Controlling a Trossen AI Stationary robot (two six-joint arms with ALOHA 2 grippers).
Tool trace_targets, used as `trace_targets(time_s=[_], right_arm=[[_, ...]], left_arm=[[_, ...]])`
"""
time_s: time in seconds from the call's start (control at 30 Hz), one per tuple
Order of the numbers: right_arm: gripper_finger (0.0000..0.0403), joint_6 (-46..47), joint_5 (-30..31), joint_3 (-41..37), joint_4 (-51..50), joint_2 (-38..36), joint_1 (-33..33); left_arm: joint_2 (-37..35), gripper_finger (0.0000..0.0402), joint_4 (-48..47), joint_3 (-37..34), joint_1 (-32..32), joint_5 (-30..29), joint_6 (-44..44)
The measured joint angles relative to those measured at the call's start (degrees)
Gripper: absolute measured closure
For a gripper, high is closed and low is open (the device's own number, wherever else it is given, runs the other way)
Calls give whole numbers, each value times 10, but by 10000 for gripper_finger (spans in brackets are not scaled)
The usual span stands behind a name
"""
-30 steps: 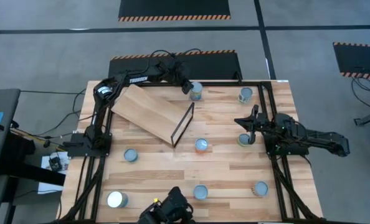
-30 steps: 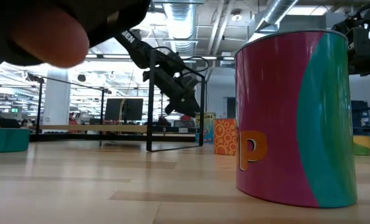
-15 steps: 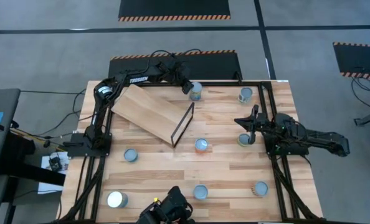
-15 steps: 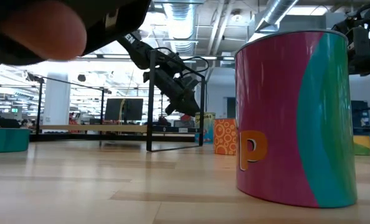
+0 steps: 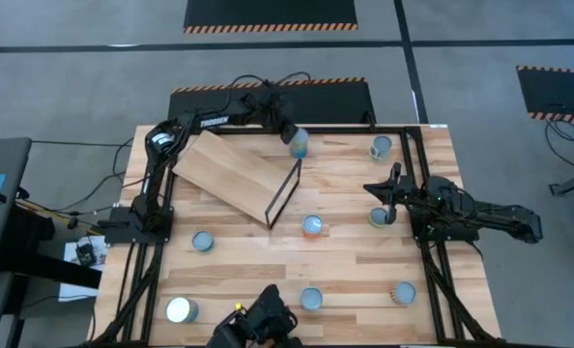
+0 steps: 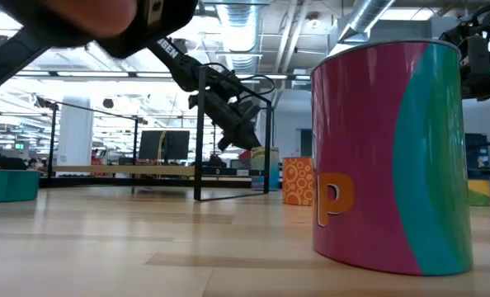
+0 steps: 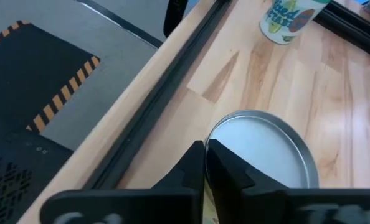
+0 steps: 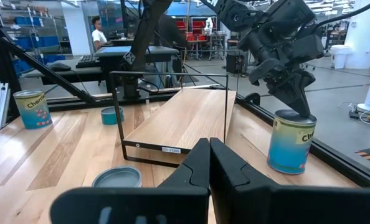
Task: Pick and place cans onto a shelf
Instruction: Put the top canned cherries on the shelf
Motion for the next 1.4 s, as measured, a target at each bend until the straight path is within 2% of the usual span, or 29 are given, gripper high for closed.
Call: trace_targets(time_s=[0.43,0.6,0.83,0.93,1.07,1.2,1.4], right_arm=[[386,0,0,0,0,0,0],[386,0,0,0,0,0,0],[386,0,0,0,0,0,0],[386,0,0,0,0,0,0],[386,0,0,0,0,0,0],[386,0,0,0,0,0,0],[386,0,0,0,0,0,0]], left_arm=[[-1,401,-129,107,5,15,55],[-33,401,-196,117,16,18,79],[-83,401,-264,116,23,-39,93],[-120,401,-260,81,22,-46,93],[-187,401,-236,-12,23,-82,77],[-290,401,-199,-121,25,-122,58],[-448,401,-162,-270,45,-217,-9]])
